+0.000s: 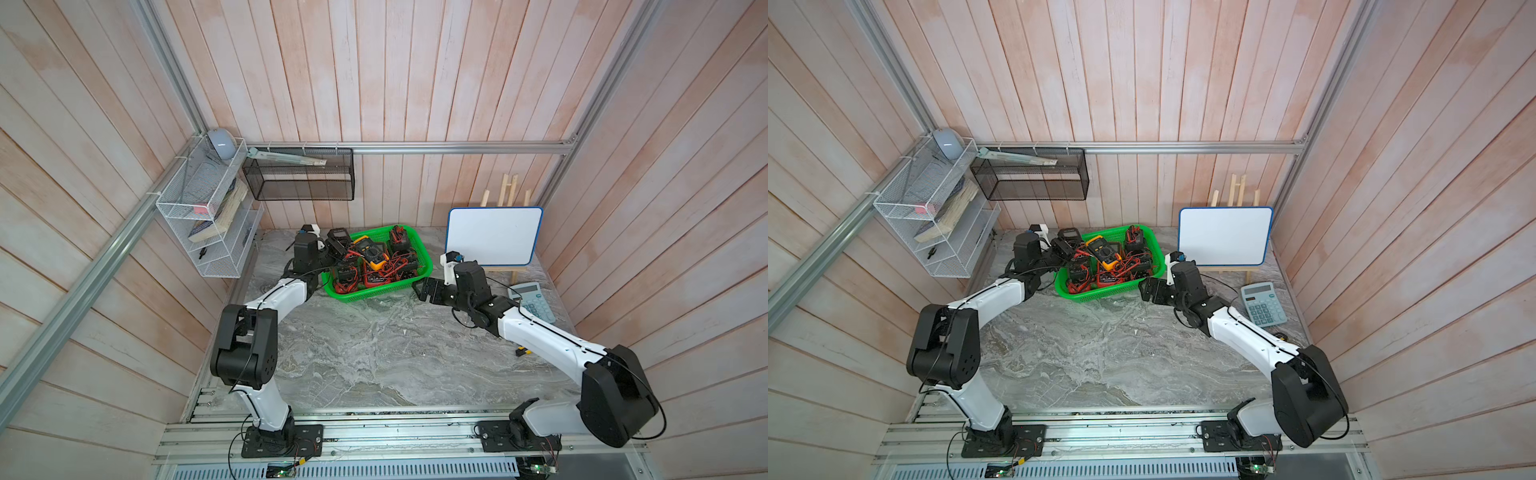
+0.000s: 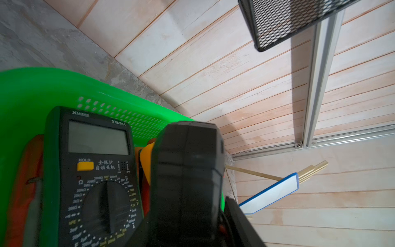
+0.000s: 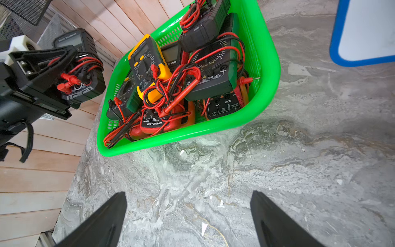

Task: Put the multimeter into the basket
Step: Place the multimeter in the basket.

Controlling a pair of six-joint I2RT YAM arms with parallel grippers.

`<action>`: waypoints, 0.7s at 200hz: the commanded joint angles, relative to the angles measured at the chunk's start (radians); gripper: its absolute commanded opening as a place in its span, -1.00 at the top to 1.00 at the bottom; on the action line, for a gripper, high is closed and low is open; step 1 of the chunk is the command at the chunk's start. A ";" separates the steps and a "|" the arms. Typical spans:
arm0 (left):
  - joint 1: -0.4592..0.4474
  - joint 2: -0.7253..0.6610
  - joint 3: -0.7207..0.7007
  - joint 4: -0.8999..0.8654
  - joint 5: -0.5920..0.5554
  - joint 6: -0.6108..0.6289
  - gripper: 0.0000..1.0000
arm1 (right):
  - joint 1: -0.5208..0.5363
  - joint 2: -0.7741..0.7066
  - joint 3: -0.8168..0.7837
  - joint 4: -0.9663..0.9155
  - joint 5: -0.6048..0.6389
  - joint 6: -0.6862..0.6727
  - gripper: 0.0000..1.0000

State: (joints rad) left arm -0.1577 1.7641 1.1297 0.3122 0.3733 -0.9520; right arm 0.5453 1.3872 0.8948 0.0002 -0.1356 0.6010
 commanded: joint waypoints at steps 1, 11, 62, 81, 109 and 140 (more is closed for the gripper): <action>0.004 0.027 0.000 -0.003 0.016 -0.007 0.74 | -0.005 -0.019 -0.015 0.007 -0.002 0.006 -0.92; 0.004 0.031 0.005 -0.025 0.013 0.000 0.62 | -0.005 -0.018 -0.014 0.008 -0.002 0.006 -0.92; 0.004 0.070 0.059 -0.129 0.013 0.026 -0.76 | -0.008 -0.026 -0.021 0.013 -0.001 0.010 -0.93; 0.005 0.081 0.085 -0.162 0.021 0.038 -0.99 | -0.008 -0.028 -0.022 0.013 0.001 0.009 -0.93; 0.004 0.075 0.103 -0.200 0.018 0.052 -0.99 | -0.011 -0.030 -0.022 0.012 0.000 0.009 -0.93; 0.006 0.057 0.118 -0.244 0.015 0.062 -0.99 | -0.013 -0.030 -0.022 0.014 -0.002 0.010 -0.92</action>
State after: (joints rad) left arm -0.1570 1.8275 1.2148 0.1223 0.3847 -0.9226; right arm 0.5396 1.3796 0.8795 0.0013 -0.1356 0.6025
